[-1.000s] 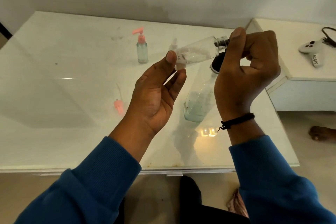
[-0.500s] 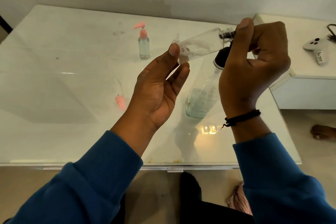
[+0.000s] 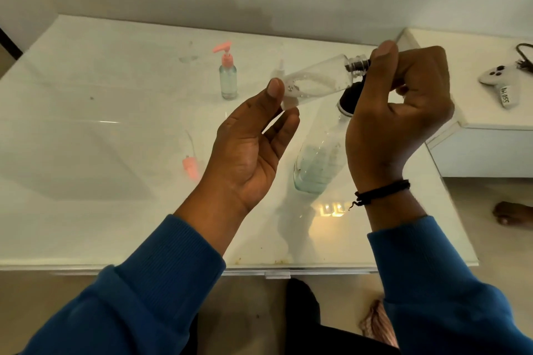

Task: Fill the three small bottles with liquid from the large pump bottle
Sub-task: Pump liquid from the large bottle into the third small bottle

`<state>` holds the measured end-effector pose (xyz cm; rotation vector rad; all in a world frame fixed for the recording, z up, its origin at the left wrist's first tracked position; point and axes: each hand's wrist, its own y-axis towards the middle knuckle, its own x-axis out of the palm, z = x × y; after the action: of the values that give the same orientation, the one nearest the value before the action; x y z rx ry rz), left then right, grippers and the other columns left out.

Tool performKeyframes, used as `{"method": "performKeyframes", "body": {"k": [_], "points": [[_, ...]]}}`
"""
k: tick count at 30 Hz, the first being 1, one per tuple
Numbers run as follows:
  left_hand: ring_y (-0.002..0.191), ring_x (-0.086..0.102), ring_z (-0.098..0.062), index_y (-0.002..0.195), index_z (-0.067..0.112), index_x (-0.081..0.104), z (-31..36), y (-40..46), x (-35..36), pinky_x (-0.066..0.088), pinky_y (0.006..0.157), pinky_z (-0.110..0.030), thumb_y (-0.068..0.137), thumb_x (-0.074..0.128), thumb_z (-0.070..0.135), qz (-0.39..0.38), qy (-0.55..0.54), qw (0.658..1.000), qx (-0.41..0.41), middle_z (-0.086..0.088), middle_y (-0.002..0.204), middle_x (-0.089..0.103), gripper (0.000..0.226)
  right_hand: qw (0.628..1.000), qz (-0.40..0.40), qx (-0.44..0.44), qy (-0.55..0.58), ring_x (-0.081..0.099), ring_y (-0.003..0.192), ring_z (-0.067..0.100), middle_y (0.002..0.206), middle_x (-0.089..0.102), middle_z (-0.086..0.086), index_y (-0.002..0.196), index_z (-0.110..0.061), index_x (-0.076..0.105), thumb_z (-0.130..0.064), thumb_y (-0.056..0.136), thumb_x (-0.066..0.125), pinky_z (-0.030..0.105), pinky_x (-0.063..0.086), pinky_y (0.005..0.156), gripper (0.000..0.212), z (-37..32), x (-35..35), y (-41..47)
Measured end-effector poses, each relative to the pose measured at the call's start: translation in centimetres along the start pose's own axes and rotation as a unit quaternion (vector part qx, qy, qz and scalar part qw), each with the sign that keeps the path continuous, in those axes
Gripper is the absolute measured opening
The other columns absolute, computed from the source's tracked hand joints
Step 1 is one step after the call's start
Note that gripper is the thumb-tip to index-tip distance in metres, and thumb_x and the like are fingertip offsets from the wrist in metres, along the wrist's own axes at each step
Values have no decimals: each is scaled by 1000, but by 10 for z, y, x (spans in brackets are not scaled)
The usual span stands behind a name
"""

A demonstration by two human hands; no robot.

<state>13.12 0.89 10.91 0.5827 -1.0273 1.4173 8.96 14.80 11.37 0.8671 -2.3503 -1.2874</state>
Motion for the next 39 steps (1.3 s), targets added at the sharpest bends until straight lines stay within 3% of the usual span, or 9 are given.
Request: {"method": "performKeyframes", "body": {"k": [3,7,13,18,23,27,31,35,39], "points": [[82,72,-12,104,9,70,0,0,0,59,68,-21,70,74,22,-5,0,1000,-2,-6,102,75,37,1000,4,-4,-6,41,63,19,65,42,-10,68,-19,49,-8,97,61,22,32,62,33,-5,3,6],[86,73,-14,105,9,71,0,1,-1,59,69,-22,69,75,21,0,-4,1000,2,-7,106,74,38,1000,4,1,5,40,66,16,65,46,2,62,-7,52,-4,98,61,24,32,63,37,3,1,-4],[82,73,-13,104,10,70,0,0,1,59,67,-22,71,73,22,-2,6,1000,0,-7,103,75,35,1000,4,-11,0,40,65,18,66,45,0,69,-19,49,-6,97,61,17,30,63,33,-2,3,5],[84,73,-14,103,9,70,0,0,0,59,67,-21,69,74,21,4,2,1000,5,-7,105,74,36,1000,0,3,7,41,65,18,62,49,9,62,-4,53,-6,98,61,19,31,63,37,3,0,-2],[81,73,-13,103,10,70,0,0,0,59,67,-22,71,73,22,-2,5,1000,-1,-6,101,75,34,1000,-1,-7,-4,40,65,15,67,41,-14,67,-16,51,-8,97,61,15,30,64,33,-4,4,6],[87,73,-14,102,10,71,1,0,-1,60,70,-22,68,75,21,2,2,1000,4,-7,105,74,36,1000,-3,7,12,38,67,9,65,46,3,64,-8,54,-4,98,61,18,31,64,34,1,2,-4],[79,72,-12,99,10,71,0,0,0,59,68,-21,70,74,22,1,6,1000,2,-5,98,75,32,1000,1,1,10,42,64,20,66,47,1,66,-14,52,-7,97,61,19,32,62,33,-3,3,4],[85,72,-14,104,9,71,0,1,-1,60,72,-22,69,74,22,1,2,1000,2,-8,108,73,37,1000,5,5,11,39,65,13,67,46,1,63,-5,54,-5,97,61,23,33,61,35,1,3,0],[86,73,-15,105,9,70,1,0,-2,60,70,-22,69,75,21,-1,-2,1000,2,-8,107,74,38,1000,-1,7,11,39,66,11,65,47,3,64,-8,53,-5,98,61,24,33,62,35,3,1,-3]]}}
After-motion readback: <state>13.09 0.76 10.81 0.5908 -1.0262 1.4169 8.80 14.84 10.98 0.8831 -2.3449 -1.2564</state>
